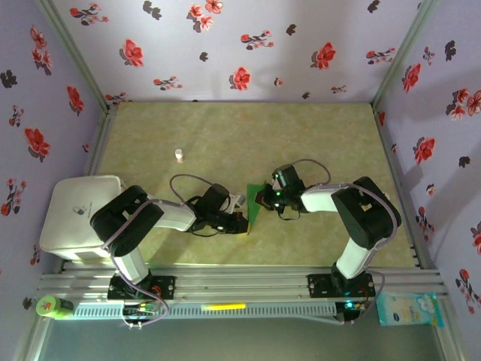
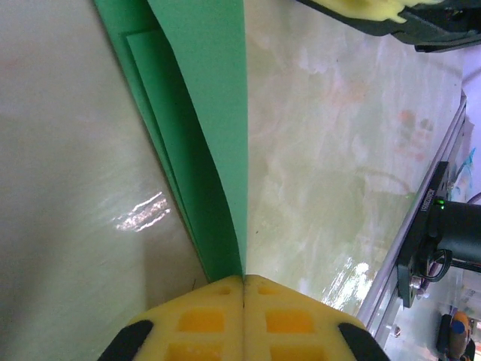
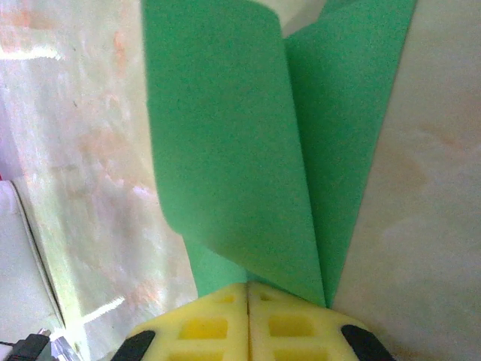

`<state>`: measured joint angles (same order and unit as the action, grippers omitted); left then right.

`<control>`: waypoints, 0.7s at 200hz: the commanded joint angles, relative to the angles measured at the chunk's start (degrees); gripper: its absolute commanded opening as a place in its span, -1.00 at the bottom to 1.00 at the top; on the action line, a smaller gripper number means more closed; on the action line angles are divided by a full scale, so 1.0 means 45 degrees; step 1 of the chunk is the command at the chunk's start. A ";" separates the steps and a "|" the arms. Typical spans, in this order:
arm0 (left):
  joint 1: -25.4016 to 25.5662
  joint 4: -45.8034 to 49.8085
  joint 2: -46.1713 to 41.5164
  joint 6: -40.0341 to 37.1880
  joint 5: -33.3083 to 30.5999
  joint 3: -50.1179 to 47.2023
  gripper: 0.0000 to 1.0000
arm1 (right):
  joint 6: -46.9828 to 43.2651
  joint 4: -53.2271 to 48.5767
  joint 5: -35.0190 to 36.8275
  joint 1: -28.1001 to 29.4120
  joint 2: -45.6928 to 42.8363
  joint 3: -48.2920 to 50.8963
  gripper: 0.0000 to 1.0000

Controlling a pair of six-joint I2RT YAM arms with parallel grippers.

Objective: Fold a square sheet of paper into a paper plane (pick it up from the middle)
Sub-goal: Fold the wing for the fifth time at the center of the table.

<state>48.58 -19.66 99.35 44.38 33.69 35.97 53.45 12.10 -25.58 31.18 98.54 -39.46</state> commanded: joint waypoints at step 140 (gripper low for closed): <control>0.0328 0.1348 -0.1833 0.0286 -0.0536 -0.0817 -0.59 | -0.0413 -0.2005 0.1288 0.0101 0.0704 0.0037 -0.86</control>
<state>49.45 -16.64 95.50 43.86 34.00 33.98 52.88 10.81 -25.54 31.29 98.70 -40.18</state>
